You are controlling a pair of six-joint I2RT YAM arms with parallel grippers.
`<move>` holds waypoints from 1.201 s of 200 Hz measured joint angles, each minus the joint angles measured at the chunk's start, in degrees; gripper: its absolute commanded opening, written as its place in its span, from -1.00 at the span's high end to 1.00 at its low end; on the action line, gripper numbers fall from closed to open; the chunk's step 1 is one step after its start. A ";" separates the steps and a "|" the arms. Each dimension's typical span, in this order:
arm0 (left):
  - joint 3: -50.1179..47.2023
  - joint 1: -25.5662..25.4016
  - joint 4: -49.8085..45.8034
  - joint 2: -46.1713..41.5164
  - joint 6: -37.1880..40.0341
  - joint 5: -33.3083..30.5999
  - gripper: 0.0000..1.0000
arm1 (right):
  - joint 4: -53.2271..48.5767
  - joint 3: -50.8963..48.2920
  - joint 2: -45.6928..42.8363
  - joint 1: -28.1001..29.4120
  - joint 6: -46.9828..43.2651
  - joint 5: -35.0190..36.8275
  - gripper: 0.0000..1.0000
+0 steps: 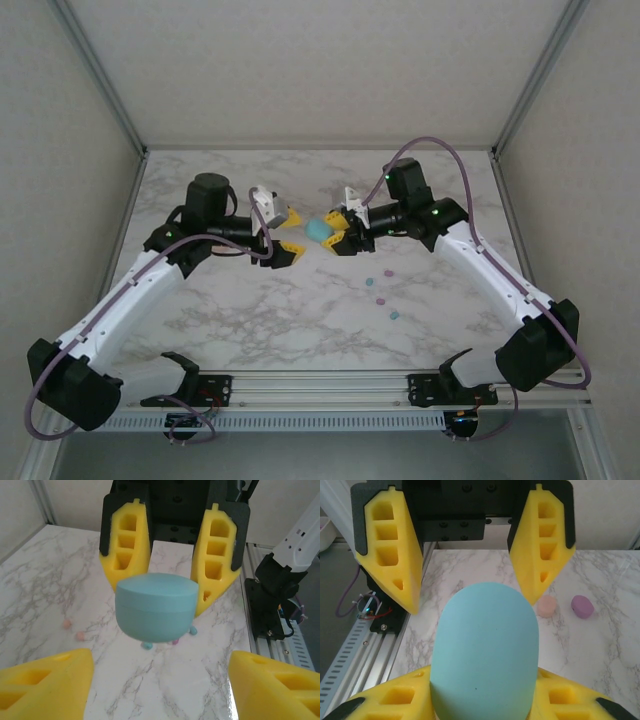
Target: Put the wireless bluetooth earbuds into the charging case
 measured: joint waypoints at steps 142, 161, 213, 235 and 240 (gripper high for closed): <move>1.84 -3.06 2.14 2.95 -1.77 -0.44 -0.09 | 1.68 -0.33 0.02 1.01 0.26 0.46 0.36; 2.45 -3.10 1.86 3.54 -1.75 -0.44 -0.08 | 2.60 -0.63 0.00 1.01 0.55 0.48 0.36; 3.61 -3.50 -0.02 4.74 -1.03 -0.76 -0.06 | 3.06 -1.01 0.00 1.01 1.33 0.48 0.36; 4.26 -3.65 -1.27 5.09 -0.17 -1.16 -0.01 | 3.32 -1.01 0.00 1.01 1.46 0.46 0.36; 4.37 -3.65 -1.55 5.09 0.02 -1.33 0.02 | 3.30 -1.01 0.00 1.01 1.46 0.44 0.36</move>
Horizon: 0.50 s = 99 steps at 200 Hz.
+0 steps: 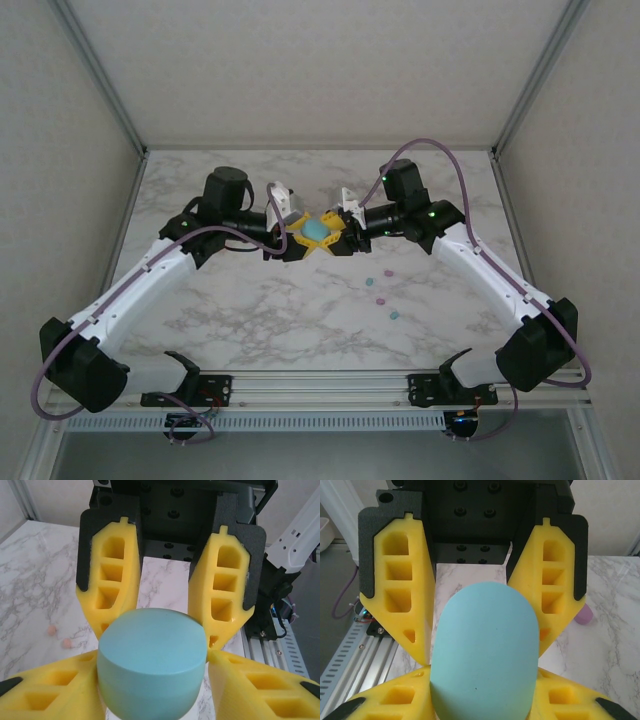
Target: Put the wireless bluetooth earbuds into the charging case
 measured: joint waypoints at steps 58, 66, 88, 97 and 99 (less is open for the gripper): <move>0.90 0.00 -1.95 0.00 1.44 -0.55 0.33 | -0.04 -0.17 -0.17 0.22 -0.04 -0.26 0.31; 0.94 0.00 -1.99 0.00 1.46 -0.50 0.39 | -0.02 -0.17 -0.24 0.22 -0.02 -0.26 0.28; 0.94 0.00 -1.99 0.00 1.46 -0.44 0.51 | -0.04 -0.17 -0.39 0.22 0.04 -0.09 0.19; 0.94 0.00 -1.90 0.00 1.44 -0.46 0.53 | 0.04 -0.26 -0.46 0.22 0.35 0.07 0.03; 0.94 0.00 -1.88 0.00 1.44 -0.46 0.53 | 0.09 -0.28 -0.48 0.22 0.42 0.09 0.00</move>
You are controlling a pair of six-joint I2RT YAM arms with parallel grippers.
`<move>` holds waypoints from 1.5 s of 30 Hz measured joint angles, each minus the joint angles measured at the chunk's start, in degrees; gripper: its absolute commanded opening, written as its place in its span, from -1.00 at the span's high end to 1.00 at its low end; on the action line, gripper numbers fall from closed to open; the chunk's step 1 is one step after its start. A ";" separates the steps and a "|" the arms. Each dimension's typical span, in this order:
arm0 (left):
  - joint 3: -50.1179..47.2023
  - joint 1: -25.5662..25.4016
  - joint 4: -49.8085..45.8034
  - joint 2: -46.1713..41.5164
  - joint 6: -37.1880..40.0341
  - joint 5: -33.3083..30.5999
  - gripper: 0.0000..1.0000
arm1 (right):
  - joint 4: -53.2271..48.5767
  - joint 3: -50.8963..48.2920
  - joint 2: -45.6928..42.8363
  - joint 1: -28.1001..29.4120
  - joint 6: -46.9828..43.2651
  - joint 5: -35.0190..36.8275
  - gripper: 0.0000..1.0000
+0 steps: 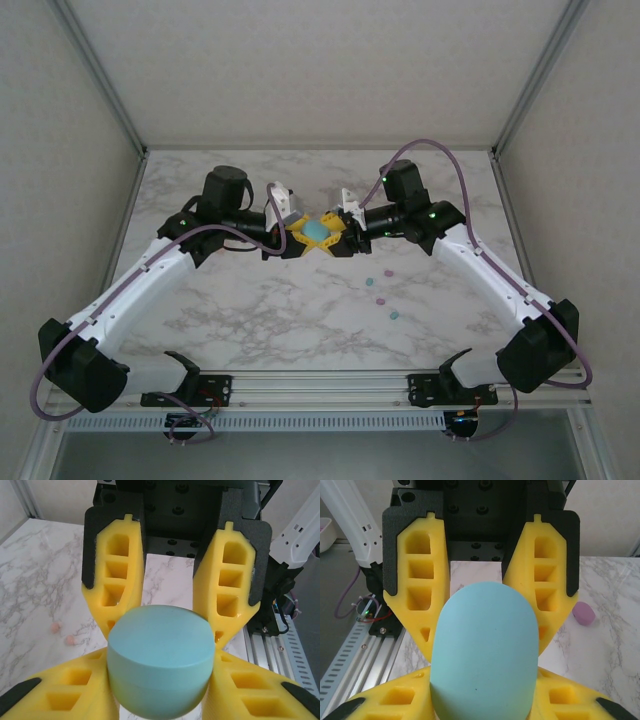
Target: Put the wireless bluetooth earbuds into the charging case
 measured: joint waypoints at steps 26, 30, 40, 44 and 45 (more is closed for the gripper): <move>-11.67 -0.15 43.74 -3.72 -25.44 -9.64 0.61 | 17.00 -0.96 -6.43 -7.37 90.36 5.90 -0.45; -11.50 -0.20 44.44 -1.95 -26.23 -8.98 0.61 | 20.59 0.42 -4.33 -6.78 97.55 3.76 -0.33; -11.26 -0.48 46.45 -0.72 -27.19 -9.01 0.61 | 22.16 1.81 -1.70 -4.85 102.88 0.50 -0.11; -11.02 -0.48 46.99 -0.13 -27.30 -9.01 0.60 | 22.29 1.81 -1.20 -4.85 103.93 -0.57 0.13; -10.88 -0.48 46.99 -0.11 -27.30 -9.01 0.60 | 22.45 1.81 -1.09 -4.85 104.24 -0.61 0.20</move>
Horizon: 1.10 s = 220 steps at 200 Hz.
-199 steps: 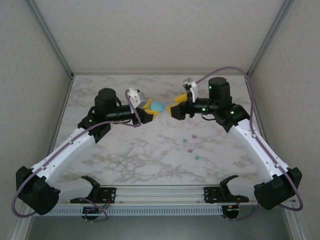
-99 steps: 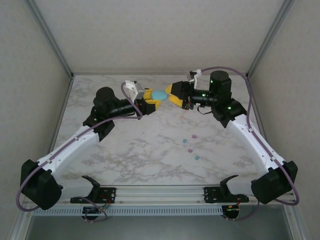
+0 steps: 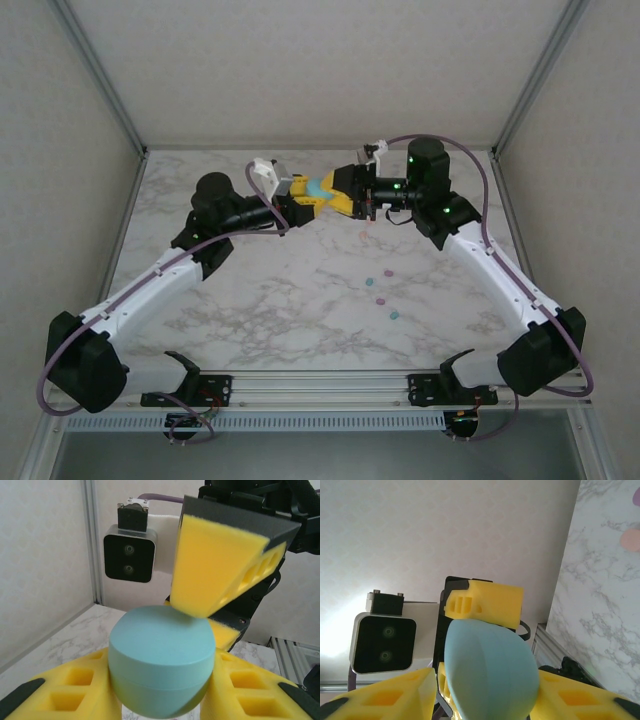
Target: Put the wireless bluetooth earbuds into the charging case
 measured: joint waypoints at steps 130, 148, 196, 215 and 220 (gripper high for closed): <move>0.83 0.04 -3.34 0.00 1.36 0.44 0.61 | 6.03 -3.63 -0.13 -0.28 5.42 0.13 0.08; 1.38 0.02 -4.04 0.00 1.73 0.87 0.61 | 6.45 -3.87 -0.13 -0.70 5.81 0.42 0.08; 1.53 0.00 -5.97 0.00 2.67 1.68 0.60 | 8.41 -5.25 -0.20 -1.95 7.65 0.52 0.27; 1.97 0.00 -6.49 0.00 2.89 1.68 0.60 | 9.49 -5.46 -0.20 -1.95 8.33 0.02 0.14; 2.05 0.00 -6.56 0.00 2.97 1.70 0.60 | 9.62 -5.46 -0.20 -1.95 8.50 -0.04 0.10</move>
